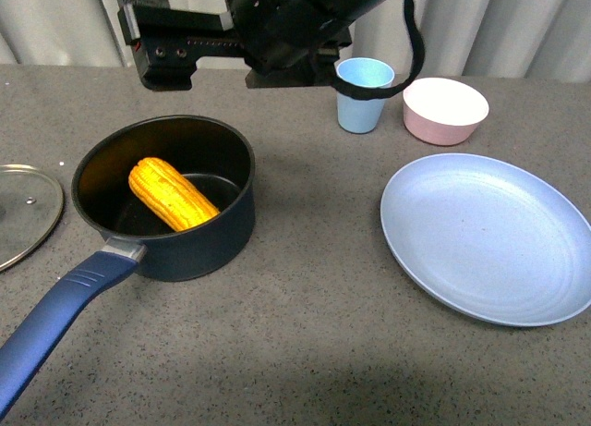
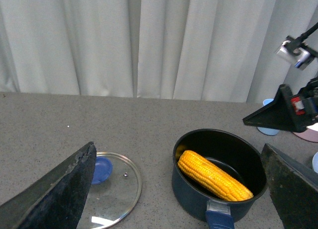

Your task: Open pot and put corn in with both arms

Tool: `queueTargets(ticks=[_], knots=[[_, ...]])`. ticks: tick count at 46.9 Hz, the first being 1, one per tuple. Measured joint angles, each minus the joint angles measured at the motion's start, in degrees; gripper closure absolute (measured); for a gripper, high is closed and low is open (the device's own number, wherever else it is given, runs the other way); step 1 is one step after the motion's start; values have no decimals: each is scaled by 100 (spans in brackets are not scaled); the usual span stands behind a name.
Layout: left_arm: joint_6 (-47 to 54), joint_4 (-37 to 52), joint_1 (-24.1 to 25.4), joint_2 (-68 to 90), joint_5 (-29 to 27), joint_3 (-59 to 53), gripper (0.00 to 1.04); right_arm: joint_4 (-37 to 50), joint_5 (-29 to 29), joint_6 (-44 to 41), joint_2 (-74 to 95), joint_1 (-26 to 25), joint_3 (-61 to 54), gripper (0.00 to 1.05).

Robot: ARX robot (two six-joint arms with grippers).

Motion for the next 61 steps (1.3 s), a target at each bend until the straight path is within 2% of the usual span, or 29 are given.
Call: queueTargets(ticks=[3,16,24,30,34,40,50,55,58,61], knots=[[0,0,0,0,0,0,7,291,81,79,-374,-66,-417,9],[0,0,0,0,0,0,7,1368,1117,76,-2024,-557,-2404,9],[0,0,0,0,0,0,7,1886,1799,57,-3003,-1235,-3781,9],[0,0,0,0,0,0,7,2236,2271,63,-3528,-1541,-4533,9],[0,0,0,0,0,0,7,2697,2981,-46,-4050,-1759,-5206,9],[0,0,0,0,0,0,7,3206,3637,-190,-4586,-1923,-5860,9],[0,0,0,0,0,0,7,3875,4050,-431,-5209,-2094,-6625,9],[0,0,0,0,0,0,7,4155,4083,-643,-5403,-2157,-6841,9],[0,0,0,0,0,0,7,5440,3169,-697,-5174,-2356,-7208,22],[0,0,0,0,-2,0,7,6008,2787,-723,-5272,-2465,-7455,33]])
